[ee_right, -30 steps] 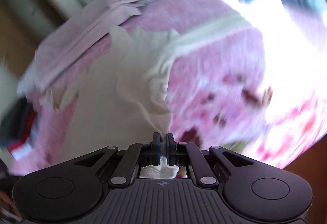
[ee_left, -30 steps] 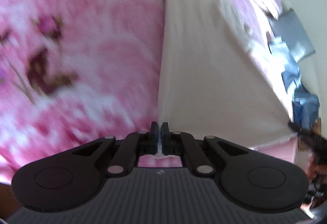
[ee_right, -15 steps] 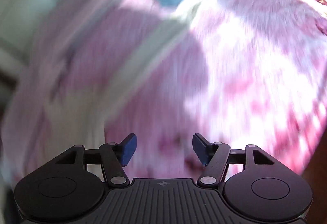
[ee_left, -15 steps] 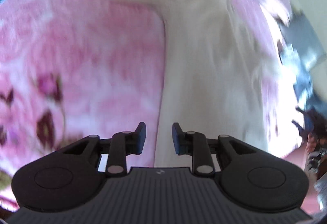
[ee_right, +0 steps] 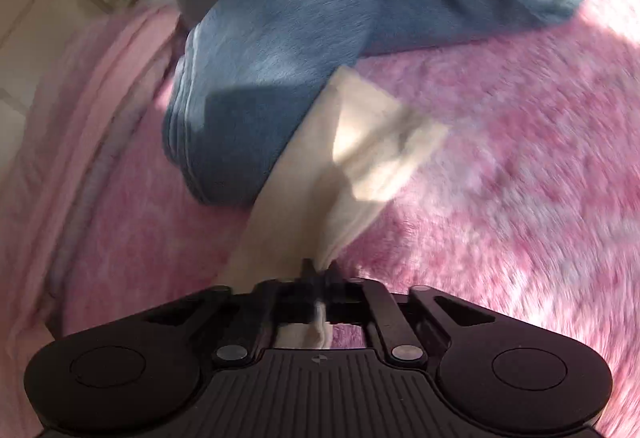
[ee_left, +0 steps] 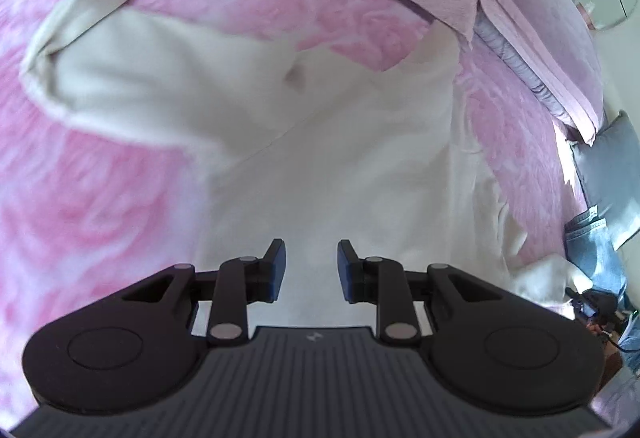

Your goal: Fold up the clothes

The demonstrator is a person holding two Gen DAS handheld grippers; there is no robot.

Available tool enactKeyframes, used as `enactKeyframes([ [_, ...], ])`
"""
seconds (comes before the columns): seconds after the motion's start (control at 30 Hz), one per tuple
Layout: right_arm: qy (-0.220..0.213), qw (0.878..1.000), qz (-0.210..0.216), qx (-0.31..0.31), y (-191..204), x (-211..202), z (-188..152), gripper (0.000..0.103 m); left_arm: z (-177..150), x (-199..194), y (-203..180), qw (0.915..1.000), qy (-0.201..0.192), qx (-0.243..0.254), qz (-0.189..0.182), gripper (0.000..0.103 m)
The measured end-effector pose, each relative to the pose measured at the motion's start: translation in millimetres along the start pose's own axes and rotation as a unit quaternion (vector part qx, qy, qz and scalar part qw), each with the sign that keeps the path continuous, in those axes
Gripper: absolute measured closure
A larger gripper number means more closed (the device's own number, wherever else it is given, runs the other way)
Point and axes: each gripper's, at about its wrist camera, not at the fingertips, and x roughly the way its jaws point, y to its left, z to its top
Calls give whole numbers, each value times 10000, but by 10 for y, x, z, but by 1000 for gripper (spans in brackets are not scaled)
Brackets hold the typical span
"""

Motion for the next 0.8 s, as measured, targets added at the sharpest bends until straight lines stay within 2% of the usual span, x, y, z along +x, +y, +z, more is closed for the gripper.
enactKeyframes([
  [0.1, -685, 9961, 30, -552, 92, -452, 58, 102, 161, 36, -118, 9995, -88, 313, -35, 81],
  [0.17, -1096, 9927, -293, -420, -65, -742, 104, 101, 251, 103, -172, 9984, -97, 554, -19, 81],
  [0.2, -986, 9929, -548, -383, -175, -770, 97, 101, 295, 139, -198, 9977, -99, 675, -10, 81],
  [0.23, -699, 9933, -806, -441, -271, -749, 86, 100, 340, 174, -225, 9968, -101, 795, -2, 81],
  [0.27, -109, 9916, -1122, -642, -337, -641, 68, 93, 384, 209, -251, 9957, -104, 916, 7, 81],
  [0.3, 202, 9854, -1489, -798, -349, -590, 50, 79, 429, 244, -277, 9946, -106, 1036, 15, 81],
  [0.37, -189, 9724, -2095, -1011, -246, -731, 9, 75, 518, 314, -330, 9917, -110, 1277, 33, 78],
  [0.4, -438, 9661, -2257, -1174, -144, -804, -13, 72, 562, 349, -356, 9901, -113, 1397, 41, 76],
  [0.43, -775, 9620, -2194, -1432, 40, -882, -37, 68, 606, 384, -383, 9884, -115, 1516, 50, 72],
  [0.47, -1111, 9560, -2126, -1687, 225, -960, -61, 55, 651, 419, -409, 9864, -117, 1636, 59, 70],
  [0.5, -1287, 9537, -1910, -1932, 411, -997, -87, 45, 695, 454, -435, 9844, -119, 1755, 67, 70],
  [0.53, -1079, 9604, -1393, -2158, 604, -932, -121, 44, 740, 489, -462, 9822, -122, 1874, 76, 70],
  [0.57, -665, 9663, -767, -2364, 800, -812, -161, 44, 807, 549, -504, 9788, -166, 2043, 60, 69],
  [0.6, -244, 9662, -166, -2561, 1008, -673, -223, 44, 885, 622, -552, 9755, -200, 2191, 36, 68],
  [0.63, 183, 9605, 386, -2750, 1234, -504, -319, 44, 963, 698, -600, 9720, -232, 2336, 11, 67],
  [0.7, 898, 9377, 1236, -3121, 1696, -150, -554, 44, 1088, 844, -683, 9655, -268, 2587, -114, 63],
  [0.8, 1553, 8941, 2006, -3690, 2343, 361, -1004, 44, 1240, 1086, -745, 9545, -286, 2964, -176, 61],
])
